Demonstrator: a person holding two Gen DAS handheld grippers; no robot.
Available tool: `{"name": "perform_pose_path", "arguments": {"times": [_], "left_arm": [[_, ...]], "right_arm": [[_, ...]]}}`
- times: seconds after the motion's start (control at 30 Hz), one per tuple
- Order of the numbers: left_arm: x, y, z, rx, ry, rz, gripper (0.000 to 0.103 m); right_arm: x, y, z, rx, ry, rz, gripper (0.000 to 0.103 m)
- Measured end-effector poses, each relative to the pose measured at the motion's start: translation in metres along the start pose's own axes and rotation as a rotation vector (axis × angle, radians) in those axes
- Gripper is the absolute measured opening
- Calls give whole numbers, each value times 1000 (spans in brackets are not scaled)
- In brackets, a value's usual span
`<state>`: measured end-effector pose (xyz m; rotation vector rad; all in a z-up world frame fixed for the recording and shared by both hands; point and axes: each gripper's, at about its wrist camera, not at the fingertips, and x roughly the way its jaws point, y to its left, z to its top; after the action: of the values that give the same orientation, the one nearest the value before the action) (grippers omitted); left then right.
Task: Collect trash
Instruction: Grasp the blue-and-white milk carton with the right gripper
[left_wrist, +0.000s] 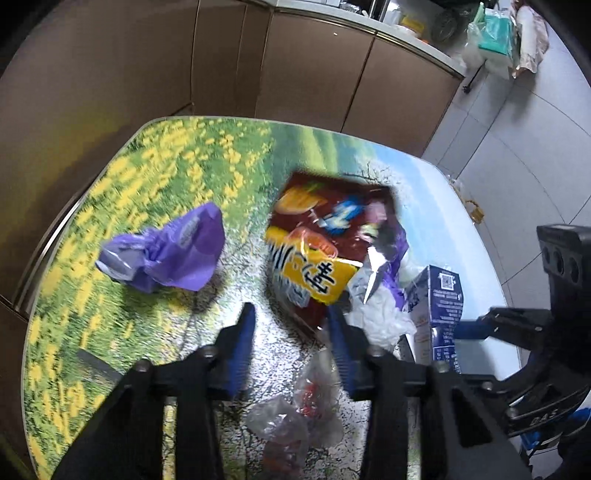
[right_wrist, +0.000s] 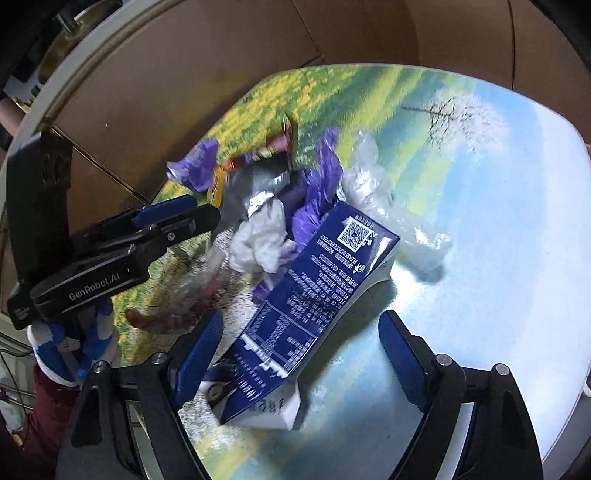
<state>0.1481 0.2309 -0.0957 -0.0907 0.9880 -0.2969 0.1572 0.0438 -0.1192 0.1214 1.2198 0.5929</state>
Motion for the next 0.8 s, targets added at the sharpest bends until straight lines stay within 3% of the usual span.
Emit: {"name": "perform_pose_path", "arguments": {"times": [0.07, 0.2, 0.8], "left_arm": [[3, 1, -1, -17, 5, -15, 24], [4, 2, -3, -34, 1, -32, 7], [-48, -6, -3, -46, -121, 19, 0]], "right_arm": [[3, -4, -1, 17, 9, 35, 64], [5, -7, -8, 16, 13, 40, 31], [-62, -29, -33, -20, -134, 94, 30]]}}
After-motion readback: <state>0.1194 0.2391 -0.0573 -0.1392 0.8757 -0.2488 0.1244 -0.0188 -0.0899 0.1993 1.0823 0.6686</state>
